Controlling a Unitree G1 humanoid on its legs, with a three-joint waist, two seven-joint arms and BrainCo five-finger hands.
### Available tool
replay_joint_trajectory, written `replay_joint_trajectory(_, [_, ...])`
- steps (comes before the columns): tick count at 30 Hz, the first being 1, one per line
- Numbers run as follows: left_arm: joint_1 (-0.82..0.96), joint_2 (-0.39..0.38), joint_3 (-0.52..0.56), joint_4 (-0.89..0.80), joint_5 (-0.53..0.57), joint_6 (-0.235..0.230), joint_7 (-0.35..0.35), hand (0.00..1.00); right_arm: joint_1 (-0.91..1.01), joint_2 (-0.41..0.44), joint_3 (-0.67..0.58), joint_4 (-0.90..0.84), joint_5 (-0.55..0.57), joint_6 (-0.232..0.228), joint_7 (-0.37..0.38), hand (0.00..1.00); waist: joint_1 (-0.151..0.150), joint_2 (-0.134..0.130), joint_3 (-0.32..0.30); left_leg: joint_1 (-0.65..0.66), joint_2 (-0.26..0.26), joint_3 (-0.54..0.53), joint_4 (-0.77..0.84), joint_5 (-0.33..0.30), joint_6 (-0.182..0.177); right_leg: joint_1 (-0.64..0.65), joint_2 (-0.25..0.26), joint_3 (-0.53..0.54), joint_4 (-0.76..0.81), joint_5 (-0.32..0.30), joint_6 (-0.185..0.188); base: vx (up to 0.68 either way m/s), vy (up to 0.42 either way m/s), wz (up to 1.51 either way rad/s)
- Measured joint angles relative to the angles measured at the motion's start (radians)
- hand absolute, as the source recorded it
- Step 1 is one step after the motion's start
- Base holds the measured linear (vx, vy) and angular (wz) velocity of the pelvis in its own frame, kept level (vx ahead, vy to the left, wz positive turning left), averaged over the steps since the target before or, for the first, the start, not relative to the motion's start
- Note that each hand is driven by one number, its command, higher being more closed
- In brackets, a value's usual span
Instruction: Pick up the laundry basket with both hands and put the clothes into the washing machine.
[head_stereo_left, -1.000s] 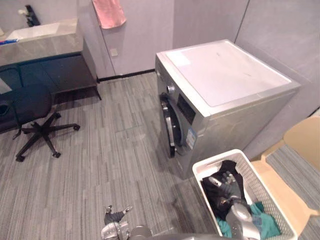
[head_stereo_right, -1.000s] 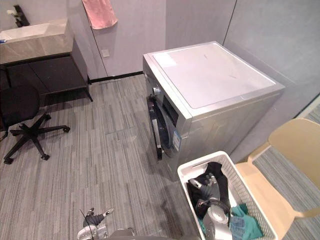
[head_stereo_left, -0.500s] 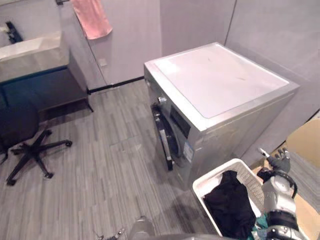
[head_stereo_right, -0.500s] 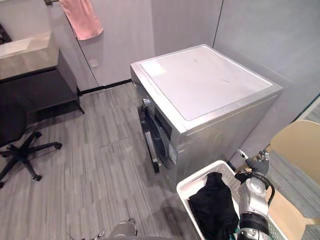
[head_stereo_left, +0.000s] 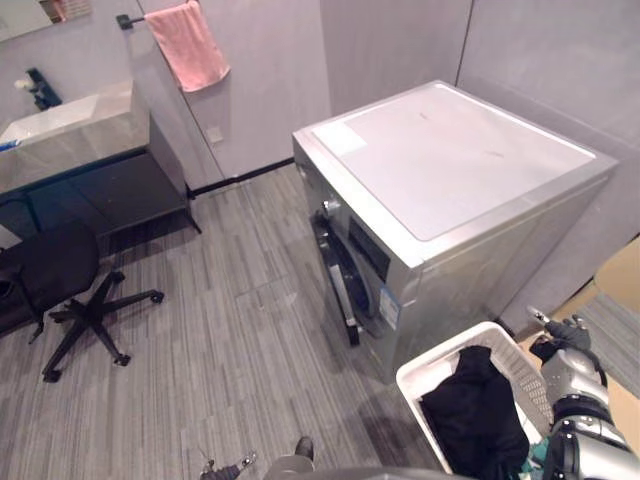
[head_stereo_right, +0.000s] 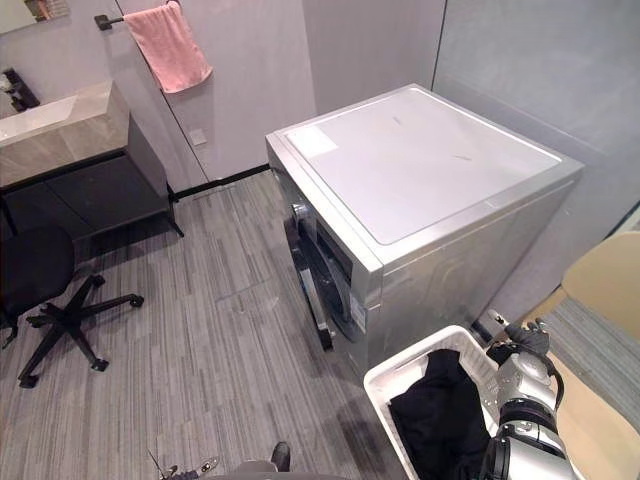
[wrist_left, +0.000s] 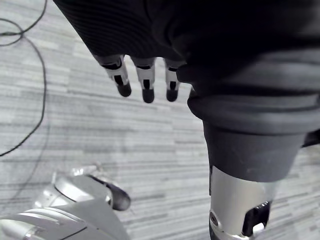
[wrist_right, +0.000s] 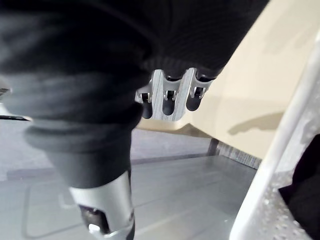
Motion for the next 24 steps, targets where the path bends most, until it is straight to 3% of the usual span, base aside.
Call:
replay_joint_trajectory(7, [0.025, 0.002, -0.005, 0.001, 0.001, 0.001, 0.000, 0.00, 0.121, 0.005, 0.055, -0.233, -0.013, -0.015, 0.032, 0.00, -0.017, 0.002, 0.009, -0.006, -0.002, -0.007, -0.022, 0.001, -0.005, -0.019, 0.001, 0.007, -0.007, -0.033, 0.015, -0.13, -0.022, -0.02])
replay_joint_trajectory(14, [0.064, -0.004, 0.075, 0.001, 0.023, 0.003, -0.002, 0.00, 0.308, 0.111, 0.048, -0.460, -0.014, -0.051, 0.079, 0.00, -0.048, -0.004, 0.010, -0.028, -0.008, -0.033, -0.002, -0.007, -0.016, -0.035, 0.010, 0.027, -0.007, -0.044, -0.004, 0.02, -0.008, -0.01])
replay_joint_trajectory(17, [0.057, -0.005, 0.080, 0.001, 0.029, 0.003, -0.011, 0.00, 0.346, 0.154, 0.051, -0.521, -0.019, -0.059, 0.103, 0.00, -0.065, -0.007, 0.008, -0.030, -0.008, -0.036, 0.008, -0.008, -0.017, -0.034, 0.011, 0.027, -0.007, -0.043, -0.001, 0.08, -0.026, -0.01])
replay_joint_trajectory(24, [0.021, -0.003, 0.095, -0.001, 0.031, 0.001, -0.026, 0.00, 0.418, 0.175, 0.093, -0.566, -0.013, -0.085, 0.170, 0.00, -0.068, -0.034, 0.011, -0.030, -0.006, -0.037, 0.010, -0.011, -0.018, -0.030, 0.011, 0.027, -0.008, -0.042, 0.000, 0.05, -0.014, 0.00])
